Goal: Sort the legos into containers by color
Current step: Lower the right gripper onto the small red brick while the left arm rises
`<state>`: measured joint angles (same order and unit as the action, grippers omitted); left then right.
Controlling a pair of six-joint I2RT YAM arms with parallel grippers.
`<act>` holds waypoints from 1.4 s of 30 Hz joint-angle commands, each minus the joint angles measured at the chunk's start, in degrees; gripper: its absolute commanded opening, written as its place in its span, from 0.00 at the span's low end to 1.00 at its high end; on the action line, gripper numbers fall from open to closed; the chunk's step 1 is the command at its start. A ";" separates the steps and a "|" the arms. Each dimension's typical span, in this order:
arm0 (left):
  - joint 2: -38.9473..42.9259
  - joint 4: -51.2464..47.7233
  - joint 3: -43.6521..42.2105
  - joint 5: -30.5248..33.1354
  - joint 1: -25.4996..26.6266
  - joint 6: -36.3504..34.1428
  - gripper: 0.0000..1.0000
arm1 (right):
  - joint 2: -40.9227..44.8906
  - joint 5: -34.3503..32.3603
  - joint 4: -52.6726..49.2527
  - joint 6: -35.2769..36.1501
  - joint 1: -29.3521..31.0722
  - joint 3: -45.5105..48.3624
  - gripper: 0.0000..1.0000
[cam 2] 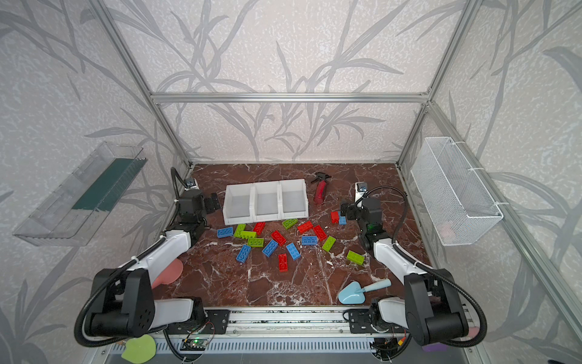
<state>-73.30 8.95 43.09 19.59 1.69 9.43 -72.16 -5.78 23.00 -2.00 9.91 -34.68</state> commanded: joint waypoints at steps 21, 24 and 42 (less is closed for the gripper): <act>36.12 -46.76 2.11 -19.63 8.02 17.39 0.98 | -17.05 -0.16 -51.57 -13.46 8.26 -26.63 0.66; 36.56 -46.94 2.44 -20.01 8.50 17.09 0.98 | -20.99 -1.30 -52.54 -13.29 9.57 -29.03 0.65; 36.12 -48.15 3.02 -21.35 11.57 16.57 0.93 | -36.51 -3.19 -55.88 -14.67 10.49 -40.28 0.51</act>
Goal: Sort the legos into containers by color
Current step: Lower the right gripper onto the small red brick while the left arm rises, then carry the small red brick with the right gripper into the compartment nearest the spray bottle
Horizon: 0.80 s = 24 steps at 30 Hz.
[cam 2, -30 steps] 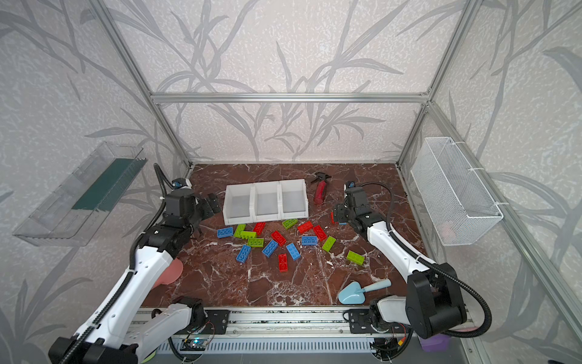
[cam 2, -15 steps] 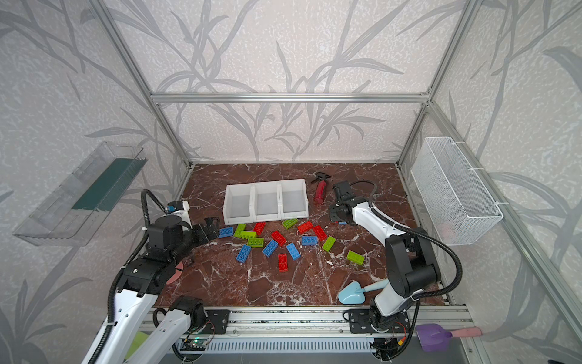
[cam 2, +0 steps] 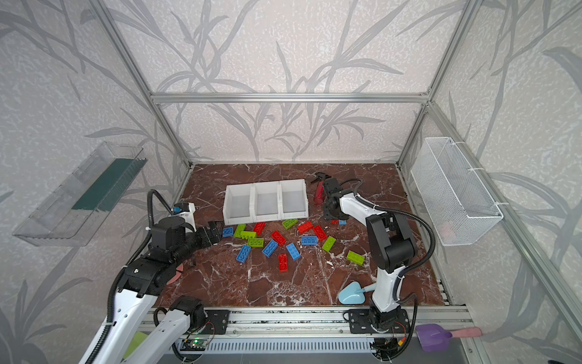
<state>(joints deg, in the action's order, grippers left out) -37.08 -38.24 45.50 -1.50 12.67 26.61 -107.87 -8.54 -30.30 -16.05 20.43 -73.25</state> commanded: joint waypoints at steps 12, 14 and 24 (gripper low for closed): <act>0.54 -0.90 0.57 -0.02 1.13 -0.68 0.93 | -3.62 -0.78 -3.96 0.14 0.32 -3.26 0.41; 0.52 -0.88 0.55 0.00 1.15 -0.76 0.93 | -4.17 -0.93 -4.29 0.15 0.40 -3.64 0.42; 0.44 -1.04 0.56 0.10 1.22 -0.84 0.93 | -2.32 -2.63 -6.66 1.10 2.44 -5.86 0.29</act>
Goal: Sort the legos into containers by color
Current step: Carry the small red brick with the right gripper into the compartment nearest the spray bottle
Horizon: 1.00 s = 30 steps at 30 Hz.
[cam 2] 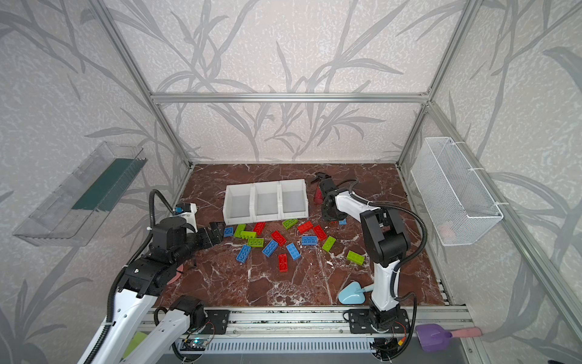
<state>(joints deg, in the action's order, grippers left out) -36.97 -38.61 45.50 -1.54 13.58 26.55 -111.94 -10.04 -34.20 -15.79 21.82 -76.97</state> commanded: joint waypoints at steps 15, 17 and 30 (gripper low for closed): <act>-0.20 -0.87 0.47 -0.04 0.22 -0.46 0.99 | 7.94 6.40 -4.48 4.81 8.08 -13.65 0.28; -0.32 -0.92 0.33 -0.36 0.17 -0.49 0.99 | 6.47 7.58 -4.47 4.49 8.62 -15.76 0.28; -2.79 -0.72 0.55 -3.64 0.32 -1.31 0.99 | -7.86 10.57 -6.47 4.62 11.02 -31.09 0.30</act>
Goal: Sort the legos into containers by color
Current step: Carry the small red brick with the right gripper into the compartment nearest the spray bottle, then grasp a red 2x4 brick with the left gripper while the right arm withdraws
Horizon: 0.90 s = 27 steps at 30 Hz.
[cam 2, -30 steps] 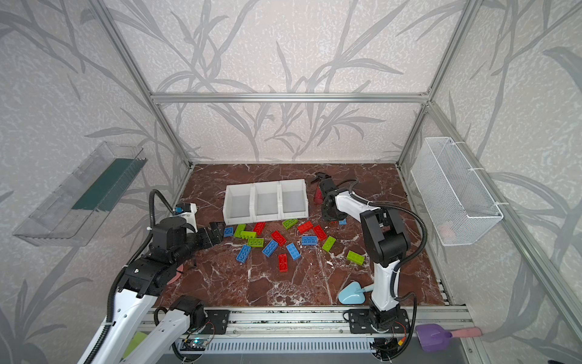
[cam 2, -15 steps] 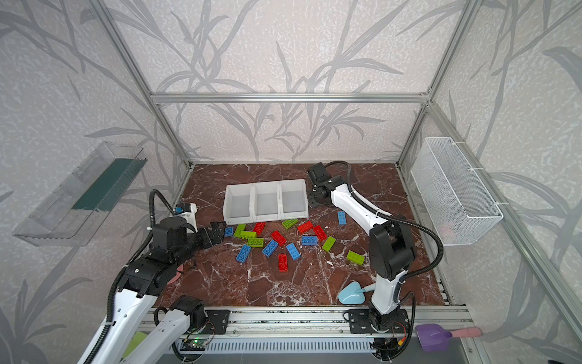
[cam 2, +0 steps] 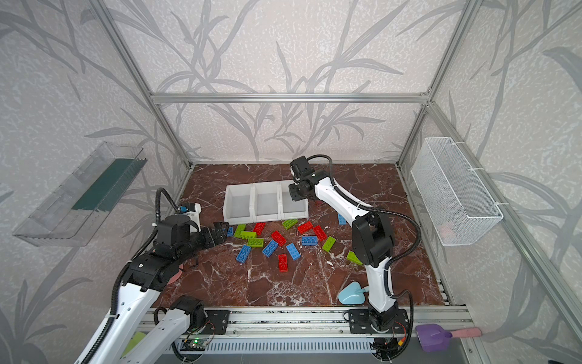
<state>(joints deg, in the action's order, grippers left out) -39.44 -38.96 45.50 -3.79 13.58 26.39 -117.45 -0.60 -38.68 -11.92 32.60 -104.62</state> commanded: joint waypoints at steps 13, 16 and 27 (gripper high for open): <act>-3.35 -2.02 2.01 -0.84 0.38 -2.73 0.99 | -4.90 1.30 -1.86 1.46 0.15 -7.85 0.60; -5.52 -2.66 2.73 -1.43 0.63 -3.51 0.99 | -2.51 2.45 -1.10 1.92 0.14 -6.41 0.64; -18.32 -7.89 10.01 1.93 7.34 -7.85 0.93 | 28.83 5.08 25.74 2.82 0.18 33.93 0.93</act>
<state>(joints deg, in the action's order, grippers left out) -55.57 -44.23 53.56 -3.07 19.59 20.62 -97.38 3.33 -25.52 -8.10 32.64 -79.68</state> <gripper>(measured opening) 0.941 0.922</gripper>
